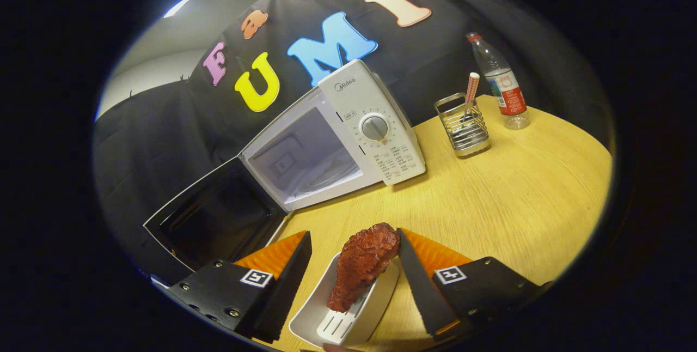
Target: Open the microwave, put the food inside, and close the microwave door.
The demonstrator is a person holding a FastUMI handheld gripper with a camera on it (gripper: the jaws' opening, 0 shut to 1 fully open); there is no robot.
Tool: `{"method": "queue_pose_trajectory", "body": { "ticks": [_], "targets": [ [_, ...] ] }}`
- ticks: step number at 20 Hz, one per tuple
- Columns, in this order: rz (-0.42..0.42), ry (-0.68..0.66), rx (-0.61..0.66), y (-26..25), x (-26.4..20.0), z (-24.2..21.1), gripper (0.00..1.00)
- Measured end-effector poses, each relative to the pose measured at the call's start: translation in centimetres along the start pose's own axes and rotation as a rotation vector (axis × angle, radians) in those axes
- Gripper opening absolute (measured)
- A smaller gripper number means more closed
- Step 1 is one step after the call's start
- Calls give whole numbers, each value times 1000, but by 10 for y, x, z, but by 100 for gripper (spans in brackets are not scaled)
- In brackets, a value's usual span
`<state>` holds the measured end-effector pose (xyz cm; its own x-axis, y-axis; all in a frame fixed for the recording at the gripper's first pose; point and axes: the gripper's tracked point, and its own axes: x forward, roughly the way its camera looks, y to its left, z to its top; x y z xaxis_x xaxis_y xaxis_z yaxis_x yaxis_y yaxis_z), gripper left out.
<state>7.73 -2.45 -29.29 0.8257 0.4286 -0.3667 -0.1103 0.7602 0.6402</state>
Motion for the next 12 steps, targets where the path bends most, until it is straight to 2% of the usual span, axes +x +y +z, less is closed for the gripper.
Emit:
{"method": "queue_pose_trajectory", "body": {
  "ticks": [2, 3, 5, 6, 9, 12],
  "targets": [
    [-16, -2, 17, -8, 8, -2, 72],
    [-23, -2, 28, -12, 9, -1, 68],
    [-15, 6, 45, -16, 11, -3, 51],
    [3, 9, 68, -15, 11, -5, 39],
    [56, 21, 161, -15, 13, -2, 39],
    [117, 17, 172, -9, 15, -6, 38]
  ]
}}
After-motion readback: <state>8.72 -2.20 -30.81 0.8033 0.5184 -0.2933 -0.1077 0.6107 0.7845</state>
